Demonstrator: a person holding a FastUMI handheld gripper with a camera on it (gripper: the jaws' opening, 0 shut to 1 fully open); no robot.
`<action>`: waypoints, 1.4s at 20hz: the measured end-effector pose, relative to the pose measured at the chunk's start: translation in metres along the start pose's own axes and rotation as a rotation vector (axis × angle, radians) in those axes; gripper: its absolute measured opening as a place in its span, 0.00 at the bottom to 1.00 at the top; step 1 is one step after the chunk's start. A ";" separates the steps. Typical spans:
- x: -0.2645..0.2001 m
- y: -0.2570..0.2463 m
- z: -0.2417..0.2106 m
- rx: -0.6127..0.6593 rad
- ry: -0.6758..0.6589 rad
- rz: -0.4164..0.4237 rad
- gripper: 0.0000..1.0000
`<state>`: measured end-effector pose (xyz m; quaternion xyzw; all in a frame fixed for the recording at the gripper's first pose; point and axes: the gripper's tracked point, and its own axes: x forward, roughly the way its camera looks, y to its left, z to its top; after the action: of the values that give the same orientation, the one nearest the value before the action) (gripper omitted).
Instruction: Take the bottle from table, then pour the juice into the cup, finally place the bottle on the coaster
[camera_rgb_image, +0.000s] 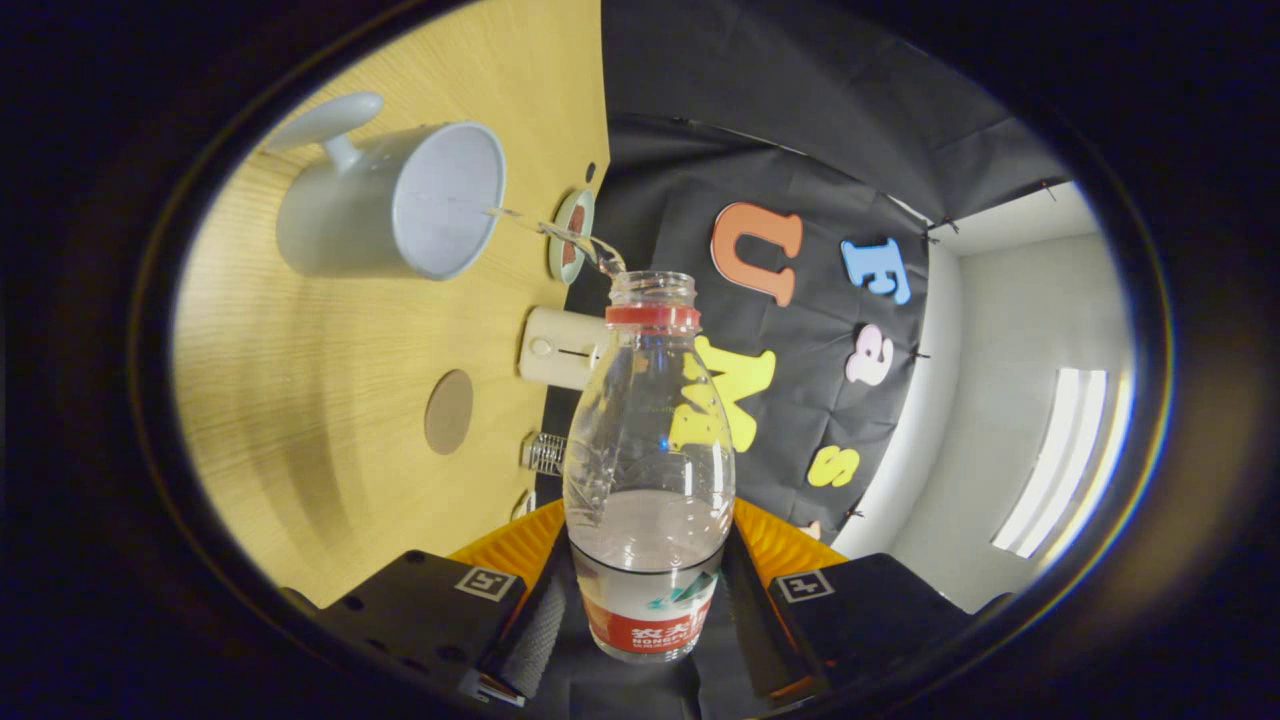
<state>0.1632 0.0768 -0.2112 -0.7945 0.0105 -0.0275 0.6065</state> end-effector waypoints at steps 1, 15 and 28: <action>0.000 0.000 0.000 -0.010 -0.002 -0.003 0.79; -0.005 -0.006 0.005 -0.094 0.000 -0.026 0.79; -0.007 -0.019 0.003 -0.125 0.024 -0.042 0.79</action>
<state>0.1559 0.0851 -0.1939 -0.8306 0.0030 -0.0491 0.5547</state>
